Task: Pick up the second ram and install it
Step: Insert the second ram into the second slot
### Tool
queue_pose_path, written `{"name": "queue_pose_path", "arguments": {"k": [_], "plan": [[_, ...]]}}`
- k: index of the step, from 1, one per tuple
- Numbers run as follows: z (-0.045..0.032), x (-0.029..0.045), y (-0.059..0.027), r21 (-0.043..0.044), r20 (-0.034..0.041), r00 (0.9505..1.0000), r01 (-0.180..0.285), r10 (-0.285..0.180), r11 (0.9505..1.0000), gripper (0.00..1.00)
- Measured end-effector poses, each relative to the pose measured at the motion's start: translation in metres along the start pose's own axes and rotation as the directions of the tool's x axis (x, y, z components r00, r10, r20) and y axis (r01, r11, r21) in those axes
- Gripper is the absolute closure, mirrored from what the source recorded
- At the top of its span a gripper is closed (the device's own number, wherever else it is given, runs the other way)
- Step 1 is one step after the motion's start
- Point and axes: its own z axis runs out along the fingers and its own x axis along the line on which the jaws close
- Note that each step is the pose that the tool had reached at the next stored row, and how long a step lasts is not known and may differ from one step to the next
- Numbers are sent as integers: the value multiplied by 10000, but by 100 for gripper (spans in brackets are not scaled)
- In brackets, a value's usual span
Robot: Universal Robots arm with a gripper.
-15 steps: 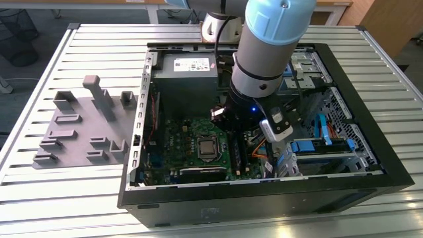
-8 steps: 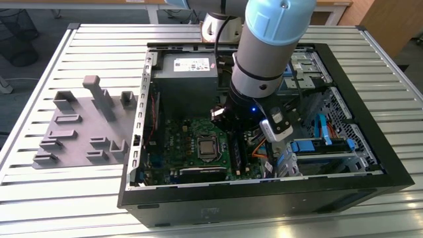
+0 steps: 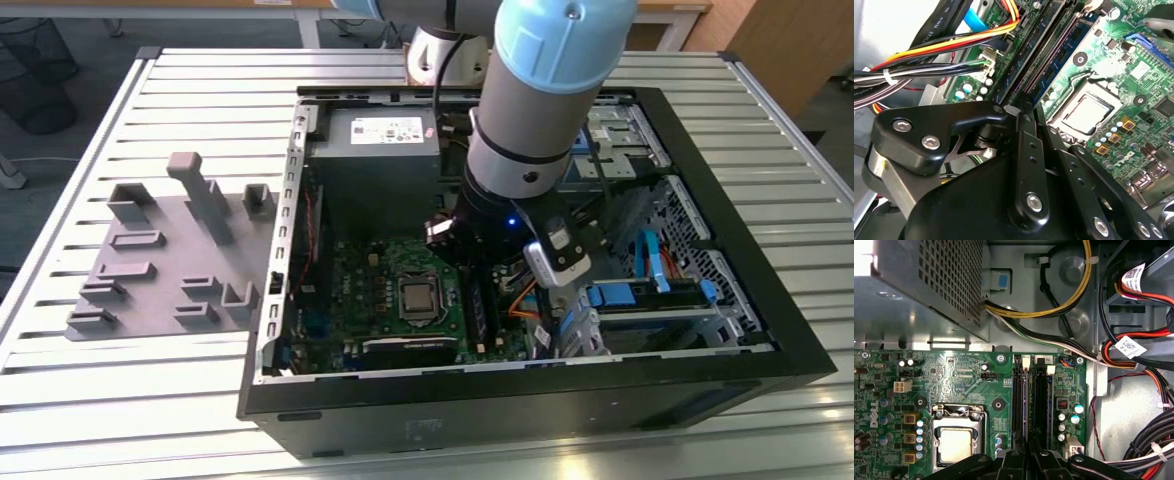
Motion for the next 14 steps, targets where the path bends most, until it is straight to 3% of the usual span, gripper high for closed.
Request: {"name": "queue_pose_path", "arguments": {"k": [7,14], "plan": [[17,-1,0,-6,2,10000,-9,9,10000,86],[-13,-8,-3,-7,1,10000,-9,9,10000,86]]}}
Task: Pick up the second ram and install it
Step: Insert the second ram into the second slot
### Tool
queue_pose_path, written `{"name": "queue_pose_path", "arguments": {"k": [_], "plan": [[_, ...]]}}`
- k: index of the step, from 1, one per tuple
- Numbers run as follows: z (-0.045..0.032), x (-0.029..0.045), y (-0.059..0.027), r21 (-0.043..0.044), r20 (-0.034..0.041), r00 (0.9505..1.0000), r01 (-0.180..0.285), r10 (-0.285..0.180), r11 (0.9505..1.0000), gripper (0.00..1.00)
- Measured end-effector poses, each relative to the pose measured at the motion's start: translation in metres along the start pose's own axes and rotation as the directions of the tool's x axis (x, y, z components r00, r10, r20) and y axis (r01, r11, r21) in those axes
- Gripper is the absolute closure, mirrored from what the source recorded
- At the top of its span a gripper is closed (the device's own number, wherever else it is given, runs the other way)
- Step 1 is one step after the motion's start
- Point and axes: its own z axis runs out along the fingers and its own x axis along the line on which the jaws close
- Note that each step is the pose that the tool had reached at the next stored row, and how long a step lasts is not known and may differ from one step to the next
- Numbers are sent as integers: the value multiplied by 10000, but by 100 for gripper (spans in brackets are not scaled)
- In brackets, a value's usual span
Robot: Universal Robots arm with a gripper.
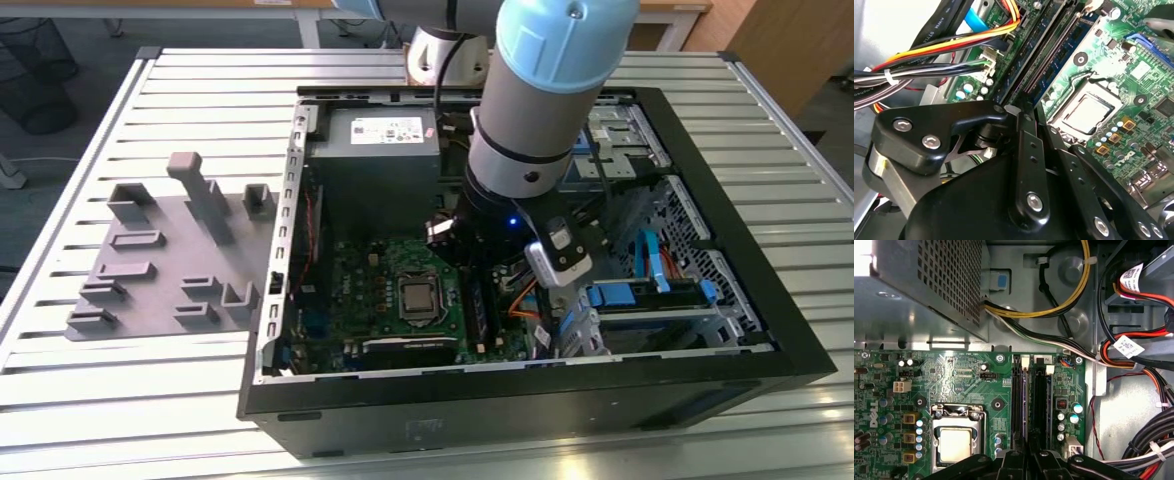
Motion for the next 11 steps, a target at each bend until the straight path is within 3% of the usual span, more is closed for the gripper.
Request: {"name": "queue_pose_path", "arguments": {"k": [11], "plan": [[32,-10,-3,-3,0,10000,-5,5,10000,86]]}}
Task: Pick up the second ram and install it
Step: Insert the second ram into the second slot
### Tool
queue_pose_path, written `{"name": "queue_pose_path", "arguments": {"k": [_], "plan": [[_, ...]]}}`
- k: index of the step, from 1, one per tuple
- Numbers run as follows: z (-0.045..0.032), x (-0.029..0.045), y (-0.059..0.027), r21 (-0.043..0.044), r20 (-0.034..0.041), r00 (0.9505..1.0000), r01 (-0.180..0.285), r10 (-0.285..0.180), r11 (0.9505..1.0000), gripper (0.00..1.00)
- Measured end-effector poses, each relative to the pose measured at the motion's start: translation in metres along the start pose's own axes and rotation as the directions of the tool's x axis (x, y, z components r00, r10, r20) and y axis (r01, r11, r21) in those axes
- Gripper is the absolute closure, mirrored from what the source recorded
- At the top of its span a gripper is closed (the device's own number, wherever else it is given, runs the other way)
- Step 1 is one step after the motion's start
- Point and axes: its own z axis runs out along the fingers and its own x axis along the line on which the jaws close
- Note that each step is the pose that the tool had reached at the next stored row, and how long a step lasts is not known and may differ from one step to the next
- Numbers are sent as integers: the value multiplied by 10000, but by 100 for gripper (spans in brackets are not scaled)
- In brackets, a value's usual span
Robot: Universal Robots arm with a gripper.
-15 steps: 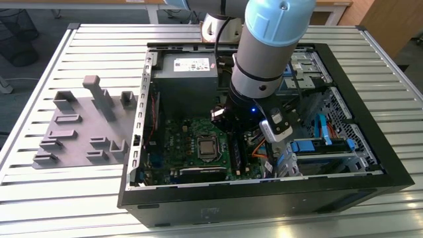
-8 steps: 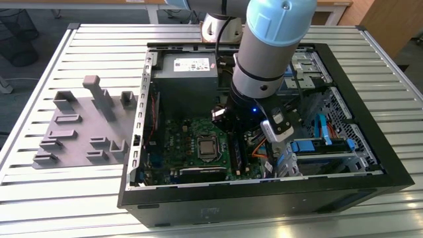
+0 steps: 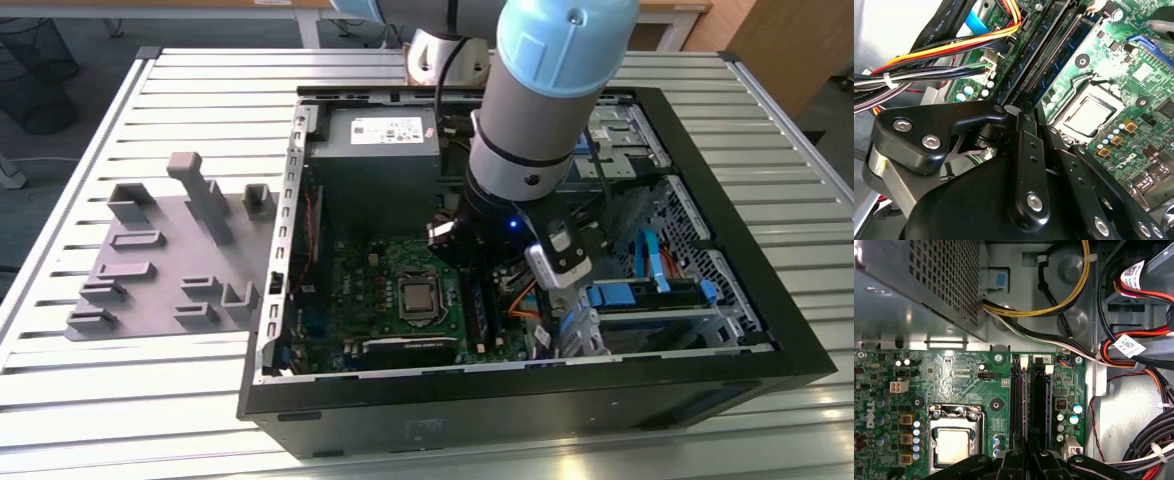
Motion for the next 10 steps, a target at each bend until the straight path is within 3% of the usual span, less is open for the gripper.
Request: {"name": "queue_pose_path", "arguments": {"k": [10], "plan": [[1,0,1,-33,1,10000,2,-2,10000,86]]}}
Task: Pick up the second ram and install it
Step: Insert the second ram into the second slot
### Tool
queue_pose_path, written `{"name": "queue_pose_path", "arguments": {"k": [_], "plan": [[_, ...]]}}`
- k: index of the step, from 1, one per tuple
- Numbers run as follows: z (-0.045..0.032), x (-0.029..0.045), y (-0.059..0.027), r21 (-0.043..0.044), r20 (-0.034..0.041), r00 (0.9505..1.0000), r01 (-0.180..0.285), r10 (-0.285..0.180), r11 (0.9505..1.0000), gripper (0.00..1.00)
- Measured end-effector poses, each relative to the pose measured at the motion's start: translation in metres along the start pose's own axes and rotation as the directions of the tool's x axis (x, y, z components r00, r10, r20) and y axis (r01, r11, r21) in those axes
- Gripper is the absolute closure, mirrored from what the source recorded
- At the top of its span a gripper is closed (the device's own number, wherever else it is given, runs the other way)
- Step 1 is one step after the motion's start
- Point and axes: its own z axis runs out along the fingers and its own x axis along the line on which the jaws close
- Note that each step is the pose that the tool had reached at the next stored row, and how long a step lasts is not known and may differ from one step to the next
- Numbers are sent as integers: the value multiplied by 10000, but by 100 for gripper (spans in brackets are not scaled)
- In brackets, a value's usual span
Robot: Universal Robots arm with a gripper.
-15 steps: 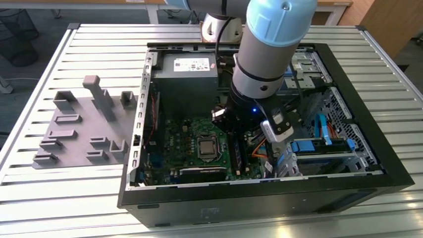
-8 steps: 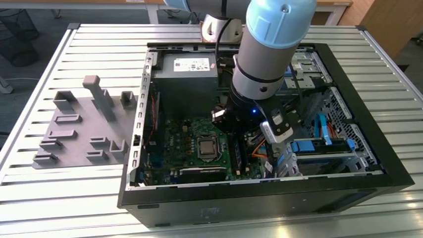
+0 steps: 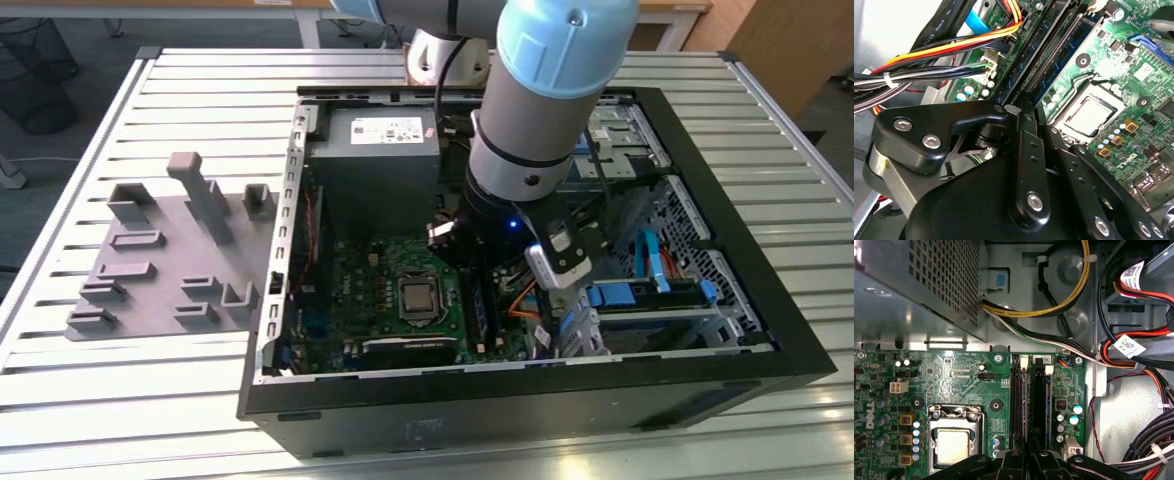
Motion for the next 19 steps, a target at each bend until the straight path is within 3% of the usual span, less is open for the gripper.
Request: {"name": "queue_pose_path", "arguments": {"k": [6,19], "plan": [[-32,2,4,4,-6,10000,-1,1,10000,86],[-17,25,3,6,-6,10000,-62,62,10000,86]]}}
